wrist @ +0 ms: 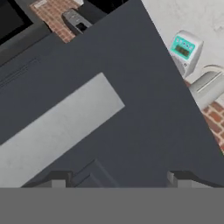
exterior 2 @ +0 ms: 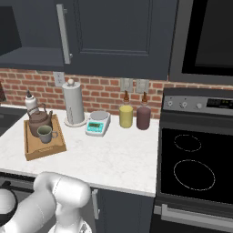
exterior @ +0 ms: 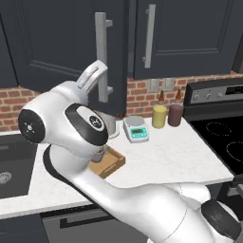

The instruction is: Pick the kettle from the counter and place it on the tray. Then pick the mug from the cabinet and place it on the tray. Then close the cabinet doors.

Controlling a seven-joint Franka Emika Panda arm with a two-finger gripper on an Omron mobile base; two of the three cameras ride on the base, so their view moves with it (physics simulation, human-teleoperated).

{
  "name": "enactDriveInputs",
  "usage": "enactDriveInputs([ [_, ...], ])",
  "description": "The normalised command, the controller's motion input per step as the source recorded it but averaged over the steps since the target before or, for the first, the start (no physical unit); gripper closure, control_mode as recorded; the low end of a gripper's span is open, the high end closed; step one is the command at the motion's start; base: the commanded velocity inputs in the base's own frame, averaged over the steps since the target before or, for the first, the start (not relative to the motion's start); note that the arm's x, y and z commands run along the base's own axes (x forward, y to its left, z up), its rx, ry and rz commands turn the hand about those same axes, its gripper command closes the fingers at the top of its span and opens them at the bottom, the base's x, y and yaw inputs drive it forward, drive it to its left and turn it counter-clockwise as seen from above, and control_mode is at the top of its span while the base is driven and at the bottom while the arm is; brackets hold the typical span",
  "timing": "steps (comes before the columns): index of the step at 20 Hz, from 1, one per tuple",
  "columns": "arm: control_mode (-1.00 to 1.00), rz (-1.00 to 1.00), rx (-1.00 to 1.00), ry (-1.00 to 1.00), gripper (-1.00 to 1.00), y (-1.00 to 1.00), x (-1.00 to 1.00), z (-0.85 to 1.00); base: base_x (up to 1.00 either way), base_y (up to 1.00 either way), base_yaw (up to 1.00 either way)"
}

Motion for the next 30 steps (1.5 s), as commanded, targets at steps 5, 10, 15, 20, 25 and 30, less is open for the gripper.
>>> enactDriveInputs([
  [5, -1.00, 0.27, 0.10, 0.00, -1.00, -0.78, 0.37, 0.00, 0.00, 0.00, 0.00],
  [10, -1.00, 0.28, 0.11, 0.00, -1.00, -0.67, 0.47, 0.01, 0.00, 0.00, 0.00],
  [15, -1.00, 0.28, 0.11, 0.00, -1.00, -0.51, 0.62, 0.04, 0.00, 0.00, 0.00],
  [20, -1.00, 0.28, 0.11, 0.00, -1.00, -0.35, 0.72, 0.04, 0.00, 0.00, 0.00],
  [25, -1.00, 0.28, 0.11, 0.00, -1.00, -0.30, 0.68, 0.01, 0.00, 0.00, 0.00],
  [30, -1.00, 0.25, 0.11, 0.00, -1.00, -0.23, 0.66, 0.08, 0.00, 0.00, 0.00],
])
